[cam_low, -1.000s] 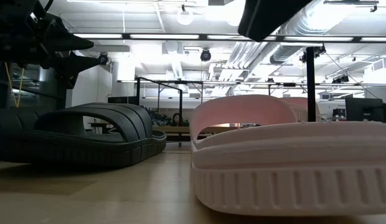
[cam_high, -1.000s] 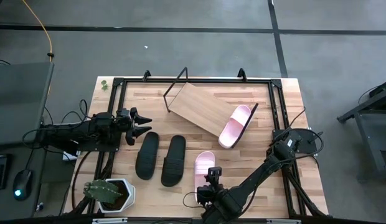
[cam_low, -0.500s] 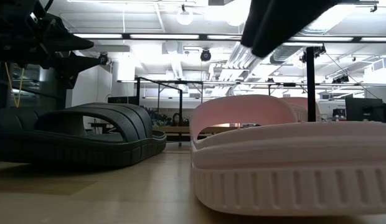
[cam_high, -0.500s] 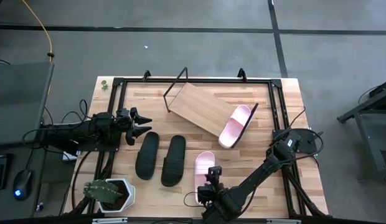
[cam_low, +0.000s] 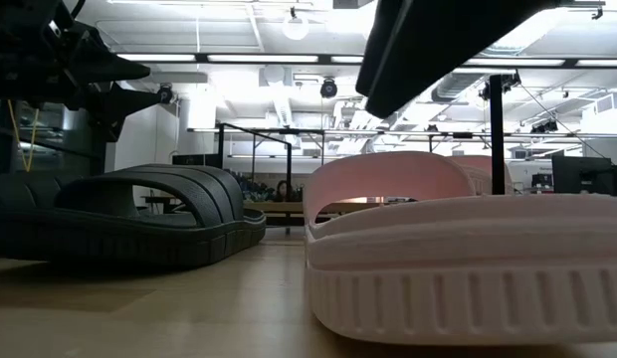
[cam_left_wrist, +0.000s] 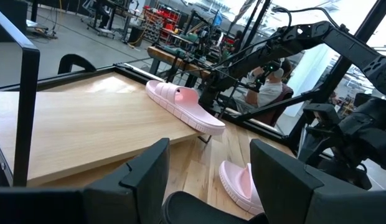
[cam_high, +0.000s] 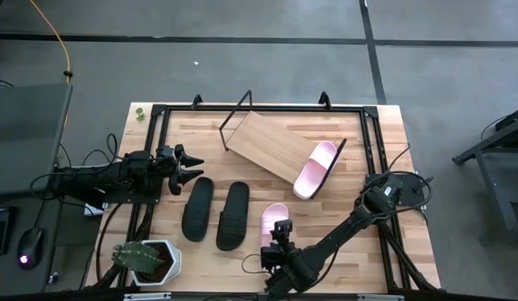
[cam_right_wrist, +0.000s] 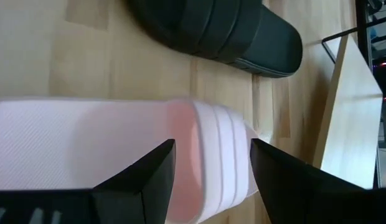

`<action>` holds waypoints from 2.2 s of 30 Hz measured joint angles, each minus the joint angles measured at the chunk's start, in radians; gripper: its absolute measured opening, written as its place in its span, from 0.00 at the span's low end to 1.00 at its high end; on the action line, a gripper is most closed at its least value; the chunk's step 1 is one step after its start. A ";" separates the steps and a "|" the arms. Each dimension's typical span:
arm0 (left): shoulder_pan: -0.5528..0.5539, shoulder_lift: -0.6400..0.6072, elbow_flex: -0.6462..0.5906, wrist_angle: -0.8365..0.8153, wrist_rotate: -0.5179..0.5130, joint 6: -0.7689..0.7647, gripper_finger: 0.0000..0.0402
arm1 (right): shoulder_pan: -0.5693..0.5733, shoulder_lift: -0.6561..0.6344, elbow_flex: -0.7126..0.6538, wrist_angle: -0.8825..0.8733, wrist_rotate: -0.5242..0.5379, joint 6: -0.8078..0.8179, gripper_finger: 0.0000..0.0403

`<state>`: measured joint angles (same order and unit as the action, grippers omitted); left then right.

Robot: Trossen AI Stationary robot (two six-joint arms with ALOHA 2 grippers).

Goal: Pick and place slides into the shelf
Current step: Put the pink slide on the shelf

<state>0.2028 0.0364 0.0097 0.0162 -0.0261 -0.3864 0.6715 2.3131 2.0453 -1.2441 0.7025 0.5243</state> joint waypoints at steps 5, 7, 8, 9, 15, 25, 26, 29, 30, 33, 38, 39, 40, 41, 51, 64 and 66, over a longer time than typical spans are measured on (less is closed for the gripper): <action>0.000 0.000 0.000 0.000 0.000 0.000 0.51 | 0.001 0.000 0.000 0.000 -0.003 -0.005 0.49; 0.000 0.000 0.000 0.000 0.000 0.000 0.51 | 0.001 0.000 0.000 0.000 -0.003 -0.005 0.49; 0.000 0.000 0.000 0.000 0.000 0.000 0.51 | 0.001 0.000 0.000 0.000 -0.003 -0.005 0.49; 0.000 0.000 0.000 0.000 0.000 0.000 0.51 | 0.001 0.000 0.000 0.000 -0.003 -0.005 0.49; 0.000 0.000 0.000 0.000 0.000 0.000 0.51 | 0.000 0.000 0.000 -0.001 -0.003 -0.006 0.49; 0.000 0.000 0.000 0.000 0.000 0.000 0.51 | 0.000 0.001 0.000 -0.020 -0.002 -0.001 0.49; 0.000 0.000 0.000 0.000 0.000 0.000 0.51 | 0.000 0.003 0.000 -0.023 -0.002 -0.001 0.49; 0.000 0.000 0.000 0.000 0.000 0.000 0.51 | 0.000 0.024 0.000 -0.041 -0.006 -0.006 0.49; 0.000 0.000 0.000 0.000 0.000 0.000 0.51 | 0.000 0.034 0.000 -0.047 -0.007 -0.007 0.49; 0.000 0.000 0.000 0.001 -0.001 0.000 0.51 | 0.000 0.053 0.000 -0.051 0.016 -0.010 0.49; 0.000 0.000 0.000 0.001 -0.004 0.000 0.51 | -0.011 0.059 0.000 -0.055 0.047 -0.018 0.49; 0.000 0.000 0.000 0.001 -0.005 0.000 0.51 | -0.012 0.060 0.000 -0.061 0.046 -0.016 0.49; 0.000 0.000 0.000 0.001 -0.005 0.000 0.51 | -0.015 0.062 0.000 -0.063 0.041 -0.010 0.49; 0.000 0.000 0.000 0.001 -0.005 0.000 0.51 | -0.018 0.065 0.000 -0.064 0.034 -0.007 0.49; 0.000 0.000 0.000 0.001 -0.005 0.000 0.51 | -0.037 0.078 0.000 -0.078 0.058 0.025 0.49; 0.000 0.000 0.000 0.001 -0.005 0.000 0.51 | -0.038 0.110 0.000 -0.148 0.041 0.059 0.49; 0.000 0.000 0.000 0.002 -0.005 0.000 0.51 | -0.040 0.114 0.000 -0.158 0.045 0.070 0.49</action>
<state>0.2028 0.0364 0.0097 0.0177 -0.0307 -0.3863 0.6319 2.4273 2.0453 -1.4026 0.7478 0.5941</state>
